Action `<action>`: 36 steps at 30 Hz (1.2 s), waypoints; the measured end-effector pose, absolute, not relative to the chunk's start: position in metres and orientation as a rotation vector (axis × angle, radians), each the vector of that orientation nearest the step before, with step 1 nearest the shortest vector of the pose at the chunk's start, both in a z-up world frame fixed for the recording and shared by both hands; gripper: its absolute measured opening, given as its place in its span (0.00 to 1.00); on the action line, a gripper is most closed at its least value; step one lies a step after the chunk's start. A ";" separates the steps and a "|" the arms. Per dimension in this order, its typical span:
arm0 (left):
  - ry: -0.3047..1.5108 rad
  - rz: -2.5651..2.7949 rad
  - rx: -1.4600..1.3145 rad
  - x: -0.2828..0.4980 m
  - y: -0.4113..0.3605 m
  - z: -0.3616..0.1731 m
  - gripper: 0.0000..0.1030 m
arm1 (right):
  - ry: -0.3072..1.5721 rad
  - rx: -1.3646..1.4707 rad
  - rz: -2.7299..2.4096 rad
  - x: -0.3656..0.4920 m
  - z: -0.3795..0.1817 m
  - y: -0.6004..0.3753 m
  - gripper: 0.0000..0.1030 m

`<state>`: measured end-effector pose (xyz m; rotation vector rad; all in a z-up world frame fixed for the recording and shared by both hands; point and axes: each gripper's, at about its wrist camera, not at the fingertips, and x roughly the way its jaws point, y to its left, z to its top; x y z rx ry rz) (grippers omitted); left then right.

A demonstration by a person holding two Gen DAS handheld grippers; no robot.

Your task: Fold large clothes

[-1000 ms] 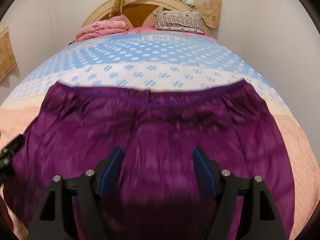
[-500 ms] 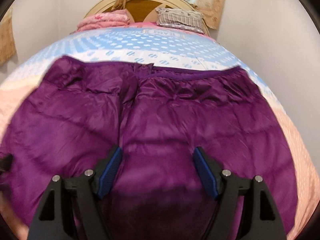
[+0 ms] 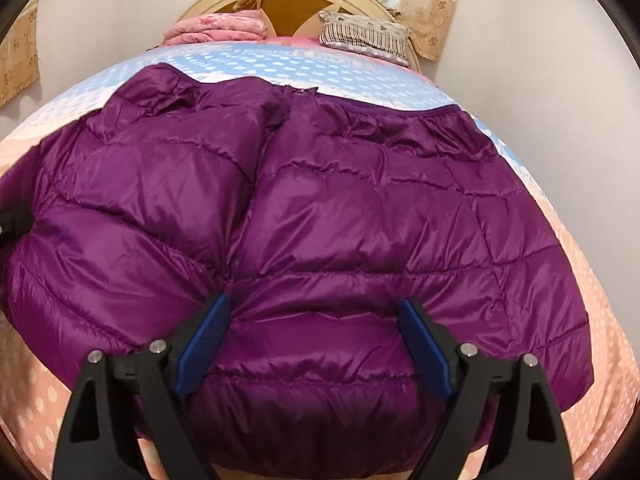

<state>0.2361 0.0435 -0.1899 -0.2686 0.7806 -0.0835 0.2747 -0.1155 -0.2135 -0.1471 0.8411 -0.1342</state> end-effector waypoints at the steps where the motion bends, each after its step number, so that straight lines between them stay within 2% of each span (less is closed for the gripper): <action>1: 0.776 -0.083 -0.277 0.233 0.046 -0.188 0.09 | 0.840 -0.143 -0.135 0.273 -0.213 -0.115 0.85; 11: 0.715 -0.015 -0.311 0.196 0.091 -0.157 0.08 | 0.819 -0.145 -0.017 0.256 -0.211 -0.072 0.85; 14: 0.674 -0.006 -0.297 0.189 0.096 -0.139 0.07 | 0.820 -0.079 0.081 0.250 -0.198 -0.080 0.85; 17: 0.619 -0.025 -0.254 0.185 0.083 -0.114 0.07 | 0.745 -0.012 0.080 0.233 -0.170 -0.110 0.85; 22: 0.520 -0.104 -0.116 0.182 0.023 -0.072 0.07 | 0.668 0.037 -0.075 0.213 -0.142 -0.200 0.91; 28: 0.446 -0.264 0.082 0.187 -0.089 -0.047 0.07 | 0.705 0.108 -0.379 0.195 -0.151 -0.327 0.91; 32: 0.438 -0.370 0.249 0.187 -0.172 -0.065 0.07 | 0.726 0.205 -0.479 0.170 -0.165 -0.386 0.91; 36: 0.474 -0.479 0.484 0.180 -0.249 -0.120 0.07 | 0.752 0.247 -0.501 0.159 -0.178 -0.409 0.91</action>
